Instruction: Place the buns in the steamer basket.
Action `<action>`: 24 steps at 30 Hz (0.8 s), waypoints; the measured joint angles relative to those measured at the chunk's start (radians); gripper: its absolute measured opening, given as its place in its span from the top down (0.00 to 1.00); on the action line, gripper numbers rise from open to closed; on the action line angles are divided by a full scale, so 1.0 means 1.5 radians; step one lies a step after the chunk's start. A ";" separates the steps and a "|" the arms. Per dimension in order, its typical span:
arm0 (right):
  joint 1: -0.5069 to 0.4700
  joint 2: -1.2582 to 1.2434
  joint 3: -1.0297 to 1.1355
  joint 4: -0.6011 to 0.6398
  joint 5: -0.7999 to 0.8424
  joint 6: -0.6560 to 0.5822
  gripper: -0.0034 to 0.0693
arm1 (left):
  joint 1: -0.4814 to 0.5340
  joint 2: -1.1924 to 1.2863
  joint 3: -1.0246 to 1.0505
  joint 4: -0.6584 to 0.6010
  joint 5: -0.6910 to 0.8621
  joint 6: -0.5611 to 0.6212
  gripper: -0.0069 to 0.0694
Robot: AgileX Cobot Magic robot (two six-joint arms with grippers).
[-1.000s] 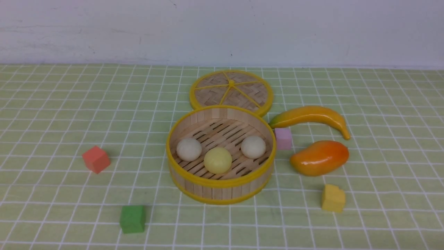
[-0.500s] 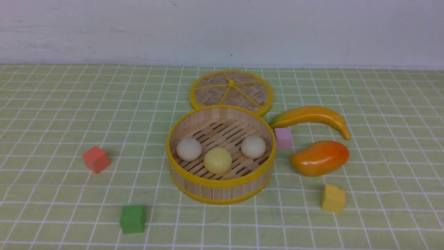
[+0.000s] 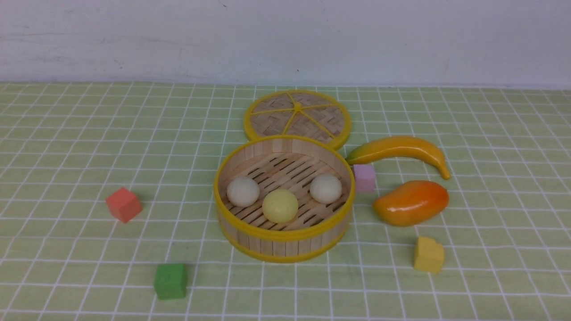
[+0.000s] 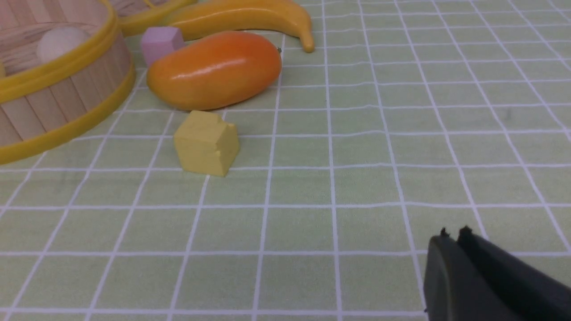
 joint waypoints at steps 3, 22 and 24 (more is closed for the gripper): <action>0.000 0.000 0.000 0.000 0.000 0.000 0.92 | 0.000 0.000 0.000 0.000 0.000 0.000 0.60; 0.000 0.000 0.000 0.000 0.000 0.000 0.89 | 0.000 0.000 0.000 0.000 0.000 -0.001 0.60; 0.000 0.000 0.000 0.000 0.000 0.000 0.88 | 0.000 0.000 0.000 0.000 0.000 -0.001 0.60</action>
